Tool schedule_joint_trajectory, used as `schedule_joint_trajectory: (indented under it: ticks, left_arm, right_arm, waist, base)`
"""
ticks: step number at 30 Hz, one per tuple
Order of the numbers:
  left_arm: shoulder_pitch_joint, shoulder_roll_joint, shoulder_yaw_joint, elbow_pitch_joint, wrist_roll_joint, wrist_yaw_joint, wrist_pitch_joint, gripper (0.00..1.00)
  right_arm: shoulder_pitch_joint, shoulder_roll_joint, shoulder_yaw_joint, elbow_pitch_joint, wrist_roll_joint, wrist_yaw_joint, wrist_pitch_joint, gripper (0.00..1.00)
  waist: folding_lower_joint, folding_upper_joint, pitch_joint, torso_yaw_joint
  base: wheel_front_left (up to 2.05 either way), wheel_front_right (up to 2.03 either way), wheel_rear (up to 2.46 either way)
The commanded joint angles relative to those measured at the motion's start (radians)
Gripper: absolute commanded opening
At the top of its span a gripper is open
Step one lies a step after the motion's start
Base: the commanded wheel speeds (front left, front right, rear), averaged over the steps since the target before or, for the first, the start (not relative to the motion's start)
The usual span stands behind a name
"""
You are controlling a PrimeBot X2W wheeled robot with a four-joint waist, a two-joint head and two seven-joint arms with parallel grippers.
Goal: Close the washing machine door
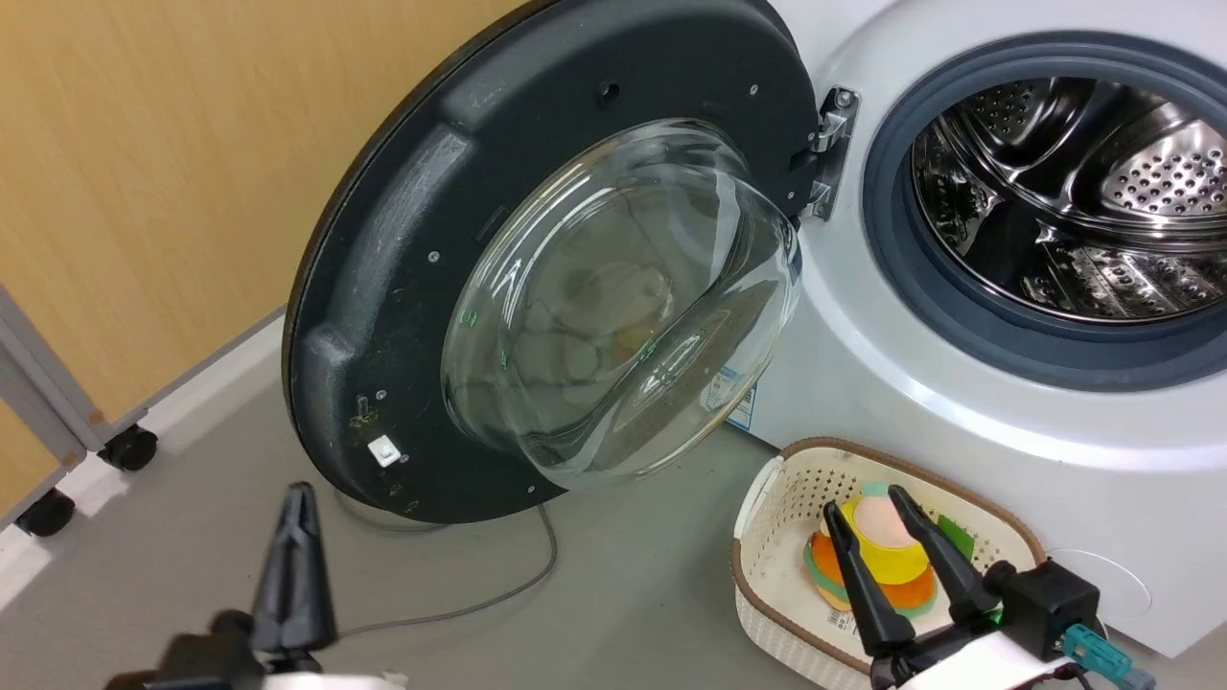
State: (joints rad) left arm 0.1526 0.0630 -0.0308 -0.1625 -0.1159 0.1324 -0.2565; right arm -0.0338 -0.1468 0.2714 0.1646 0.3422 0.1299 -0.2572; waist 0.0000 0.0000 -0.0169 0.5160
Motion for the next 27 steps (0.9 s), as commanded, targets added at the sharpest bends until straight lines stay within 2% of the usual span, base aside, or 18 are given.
schedule_joint_trajectory:
  ticks: [1, 5, 8, 11, 13, 16, 17, 21, 27]
  left_arm:
    - [-0.034, 0.019, 0.022, 0.017, -0.031, -0.026, -0.005, 0.00]
    - [-0.134, 0.086, 0.060, 0.039, -0.079, -0.093, 0.001, 0.00]
    - [-0.222, 0.116, 0.095, 0.057, -0.162, -0.140, 0.049, 0.00]
    - [-0.328, 0.143, 0.148, 0.103, -0.284, -0.184, 0.116, 0.00]
    - [-0.402, 0.150, 0.201, 0.154, -0.392, -0.196, 0.168, 0.00]
    - [-0.503, 0.180, 0.270, 0.238, -0.504, -0.198, 0.231, 0.00]
    - [-0.503, 0.180, 0.270, 0.238, -0.504, -0.198, 0.231, 0.00]
    - [-0.616, 0.196, 0.351, 0.371, -0.655, -0.180, 0.329, 0.00]
    - [-0.722, 0.191, 0.436, 0.548, -0.867, -0.122, 0.527, 0.00]
  right_arm:
    - [0.003, -0.003, -0.007, -0.007, -0.005, 0.001, -0.004, 1.00]
    - [0.026, 0.002, -0.030, -0.024, -0.017, 0.001, -0.004, 1.00]
    - [0.051, 0.011, -0.055, -0.041, -0.028, 0.001, -0.004, 1.00]
    - [0.075, 0.015, -0.077, -0.061, -0.038, 0.001, -0.004, 1.00]
    - [0.086, 0.014, -0.084, -0.076, -0.047, 0.001, -0.003, 1.00]
    - [0.086, 0.008, -0.086, -0.095, -0.056, 0.001, 0.004, 1.00]
    - [0.086, 0.008, -0.086, -0.095, -0.056, 0.001, 0.004, 1.00]
    - [0.080, 0.003, -0.085, -0.110, -0.060, 0.001, 0.014, 1.00]
    - [0.069, -0.001, -0.083, -0.118, -0.056, 0.001, 0.021, 1.00]
  waist:
    - [0.0000, 0.0000, 0.002, 0.001]
    - [0.0000, 0.0000, 0.005, 0.002]
    - [0.0000, 0.0000, 0.013, 0.000]
    - [0.0000, 0.0000, 0.025, -0.002]
    - [0.0000, 0.0000, 0.039, -0.011]
    - [0.0000, 0.0000, 0.059, -0.033]
    - [0.0000, 0.0000, 0.059, -0.033]
    - [0.0000, 0.0000, 0.074, -0.059]
    - [0.0000, 0.0000, 0.084, -0.087]
  base:
    - [0.00, 0.00, 0.00]
    - [0.00, 0.00, 0.00]
    - [0.00, 0.00, 0.00]
    - [0.00, 0.00, 0.00]
    - [0.00, 0.00, 0.00]
    - [0.00, 0.00, 0.00]
    - [0.00, 0.00, 0.00]
    - [0.00, 0.00, 0.00]
    - [0.00, 0.00, 0.00]
